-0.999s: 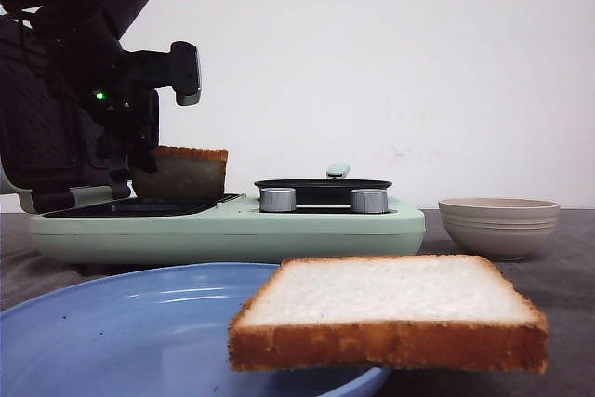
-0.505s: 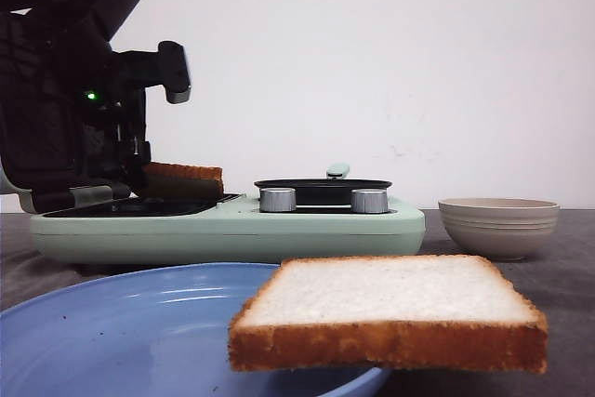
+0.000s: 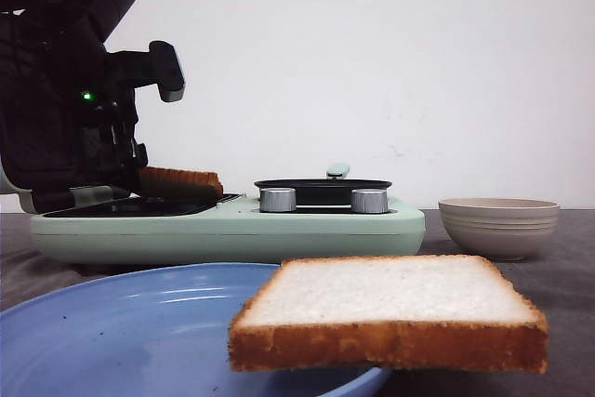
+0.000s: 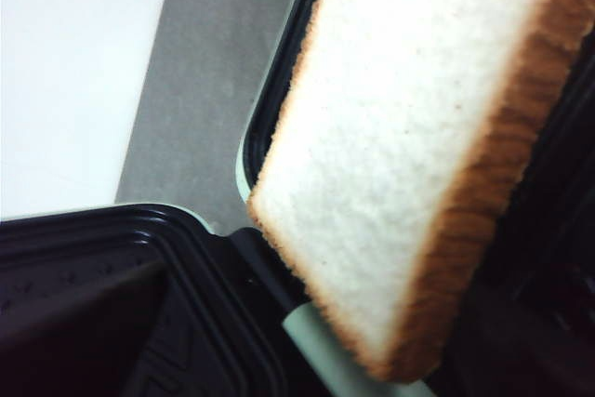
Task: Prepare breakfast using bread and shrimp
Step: 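Lower the bread onto the farther press plate and open the left gripper, then grasp the remaining bread slice on the blue plate with the right gripper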
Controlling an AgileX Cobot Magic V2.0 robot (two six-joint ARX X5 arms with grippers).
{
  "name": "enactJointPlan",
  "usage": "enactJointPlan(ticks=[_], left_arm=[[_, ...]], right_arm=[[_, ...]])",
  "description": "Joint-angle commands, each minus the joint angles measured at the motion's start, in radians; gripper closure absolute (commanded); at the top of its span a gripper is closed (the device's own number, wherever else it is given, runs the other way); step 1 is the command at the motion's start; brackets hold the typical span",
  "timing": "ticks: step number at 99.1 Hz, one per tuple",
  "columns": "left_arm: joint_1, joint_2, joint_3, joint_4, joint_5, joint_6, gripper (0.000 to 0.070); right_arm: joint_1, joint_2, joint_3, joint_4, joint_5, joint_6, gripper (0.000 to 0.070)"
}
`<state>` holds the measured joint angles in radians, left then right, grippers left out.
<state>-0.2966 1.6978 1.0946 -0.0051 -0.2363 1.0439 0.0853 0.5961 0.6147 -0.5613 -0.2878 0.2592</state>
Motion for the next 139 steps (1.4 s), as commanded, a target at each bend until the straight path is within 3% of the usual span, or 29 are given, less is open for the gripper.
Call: enactJointPlan(ticks=[1, 48, 59, 71, 105, 139], left_arm=[[-0.002, 0.021, 0.023, -0.012, -0.002, -0.017, 0.0084], [-0.003, -0.056, 0.032, -0.089, -0.003, -0.019, 0.0085], [-0.003, -0.088, 0.032, -0.118, -0.003, -0.051, 0.0085], [-0.003, -0.139, 0.032, -0.138, -0.003, -0.134, 0.0092], [-0.011, -0.380, 0.034, -0.137, -0.001, -0.481, 0.0110], [-0.018, -0.650, 0.034, -0.225, 0.079, -0.752, 0.0110]], right_arm=[[0.004, 0.003, 0.016, 0.006, 0.000, -0.008, 0.0330], [0.004, 0.003, 0.016, 0.006, 0.000, -0.008, 0.0330], [0.004, 0.003, 0.016, 0.006, -0.001, -0.008, 0.0330], [0.004, 0.003, 0.016, 0.006, -0.001, -0.006, 0.0329], [0.004, 0.003, 0.016, 0.006, -0.002, -0.005, 0.0329], [0.004, 0.003, 0.016, 0.006, -0.002, -0.005, 0.0329]])
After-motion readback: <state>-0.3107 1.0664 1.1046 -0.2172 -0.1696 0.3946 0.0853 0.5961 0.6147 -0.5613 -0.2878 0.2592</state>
